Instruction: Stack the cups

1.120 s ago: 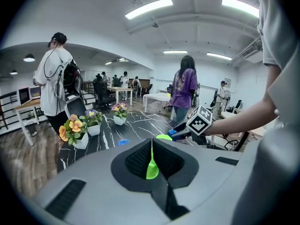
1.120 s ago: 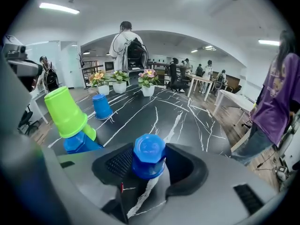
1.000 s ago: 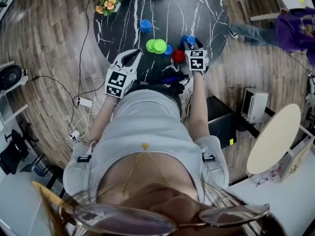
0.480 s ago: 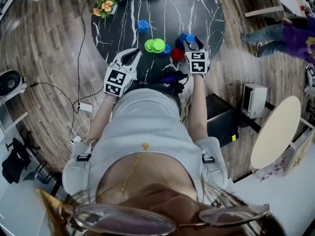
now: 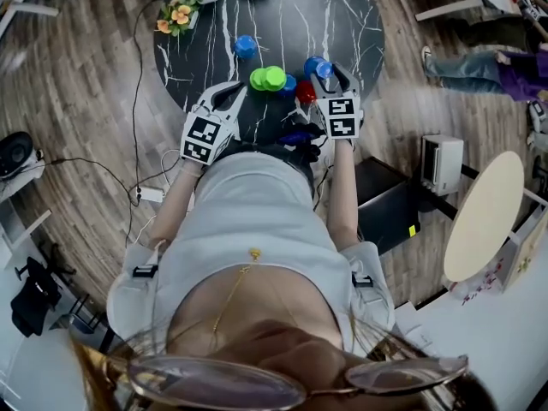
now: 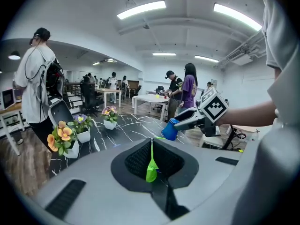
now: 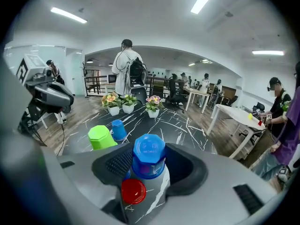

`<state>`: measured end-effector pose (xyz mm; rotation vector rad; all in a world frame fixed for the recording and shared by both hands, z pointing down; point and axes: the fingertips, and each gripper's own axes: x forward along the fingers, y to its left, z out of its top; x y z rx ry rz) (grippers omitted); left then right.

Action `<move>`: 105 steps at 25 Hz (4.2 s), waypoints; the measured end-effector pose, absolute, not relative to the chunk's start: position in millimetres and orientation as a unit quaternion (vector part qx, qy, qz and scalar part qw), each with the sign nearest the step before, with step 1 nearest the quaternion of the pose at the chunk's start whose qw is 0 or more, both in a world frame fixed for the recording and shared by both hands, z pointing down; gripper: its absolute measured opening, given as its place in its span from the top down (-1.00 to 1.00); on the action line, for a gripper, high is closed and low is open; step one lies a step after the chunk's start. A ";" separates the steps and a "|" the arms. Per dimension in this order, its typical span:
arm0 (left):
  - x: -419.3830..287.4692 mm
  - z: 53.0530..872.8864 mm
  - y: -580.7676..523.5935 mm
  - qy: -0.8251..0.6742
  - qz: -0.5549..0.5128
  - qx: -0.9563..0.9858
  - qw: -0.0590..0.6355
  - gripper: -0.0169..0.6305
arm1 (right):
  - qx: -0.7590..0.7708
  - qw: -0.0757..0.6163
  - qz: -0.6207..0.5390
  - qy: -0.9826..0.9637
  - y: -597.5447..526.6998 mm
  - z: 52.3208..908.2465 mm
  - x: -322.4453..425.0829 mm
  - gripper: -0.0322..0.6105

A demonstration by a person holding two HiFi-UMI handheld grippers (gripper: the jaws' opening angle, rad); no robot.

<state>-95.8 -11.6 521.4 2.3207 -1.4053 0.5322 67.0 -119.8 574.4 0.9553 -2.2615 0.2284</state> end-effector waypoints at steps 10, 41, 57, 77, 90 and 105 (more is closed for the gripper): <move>-98.1 520.9 -16.0 -0.477 0.192 0.838 0.183 0.84 | 0.356 0.339 0.097 -0.865 -87.9 565.5 52.0 0.22; -118.2 529.2 -27.2 -0.457 0.201 0.846 0.189 0.84 | 0.336 0.380 0.127 -0.852 -58.3 594.5 37.4 0.10; -137.5 554.9 -56.1 -0.467 0.213 0.836 0.194 0.83 | 0.441 0.267 0.157 -0.842 -61.3 543.7 62.5 0.43; -147.1 630.5 -110.4 -0.445 0.284 0.826 0.199 0.46 | 0.493 0.236 0.173 -0.819 -32.6 535.3 74.0 0.84; -139.2 675.5 -138.1 -0.433 0.344 0.811 0.193 0.17 | 0.527 0.247 0.185 -0.792 -13.1 542.8 92.4 0.84; -123.0 618.6 -135.6 -0.404 0.340 0.836 0.152 0.23 | 0.531 0.245 0.176 -0.792 -11.9 541.7 112.0 0.83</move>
